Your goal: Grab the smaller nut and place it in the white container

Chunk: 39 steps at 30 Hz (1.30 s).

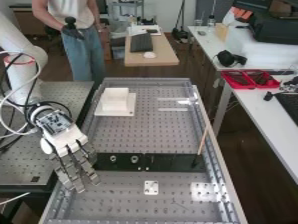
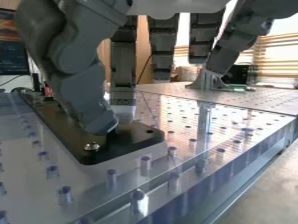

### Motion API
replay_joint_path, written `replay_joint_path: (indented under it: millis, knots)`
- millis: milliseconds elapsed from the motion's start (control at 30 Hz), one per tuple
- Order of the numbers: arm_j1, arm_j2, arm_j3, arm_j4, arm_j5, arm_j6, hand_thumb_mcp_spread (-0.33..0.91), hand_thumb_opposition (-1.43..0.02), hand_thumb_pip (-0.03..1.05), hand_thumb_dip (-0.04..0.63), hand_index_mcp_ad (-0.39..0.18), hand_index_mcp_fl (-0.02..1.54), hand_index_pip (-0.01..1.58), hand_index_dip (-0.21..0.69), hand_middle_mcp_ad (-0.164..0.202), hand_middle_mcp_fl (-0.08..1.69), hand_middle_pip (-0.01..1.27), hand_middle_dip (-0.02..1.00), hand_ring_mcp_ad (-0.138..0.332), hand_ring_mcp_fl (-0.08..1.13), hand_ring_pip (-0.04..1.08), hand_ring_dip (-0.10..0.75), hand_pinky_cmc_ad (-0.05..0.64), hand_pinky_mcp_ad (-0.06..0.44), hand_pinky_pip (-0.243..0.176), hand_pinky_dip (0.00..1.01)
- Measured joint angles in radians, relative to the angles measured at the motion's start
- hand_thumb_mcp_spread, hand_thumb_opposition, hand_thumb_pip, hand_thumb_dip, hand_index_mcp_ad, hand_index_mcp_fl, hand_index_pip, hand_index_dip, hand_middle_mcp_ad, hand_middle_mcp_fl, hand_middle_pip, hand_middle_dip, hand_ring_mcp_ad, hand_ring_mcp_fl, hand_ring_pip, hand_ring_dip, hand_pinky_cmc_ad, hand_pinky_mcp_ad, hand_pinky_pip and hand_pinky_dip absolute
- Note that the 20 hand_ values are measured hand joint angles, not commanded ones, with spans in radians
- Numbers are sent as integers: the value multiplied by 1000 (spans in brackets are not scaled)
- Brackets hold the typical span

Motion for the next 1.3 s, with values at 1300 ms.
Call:
replay_joint_path:
  millis: [1300]
  knots:
    - [34, 239, -21, -5, -254, -141, 431, -848, 724, 237, -73, 253, 1545, 72, 63, 243, 126, 253, 166, 45, 99, 87, 326, 152, -26, 375]
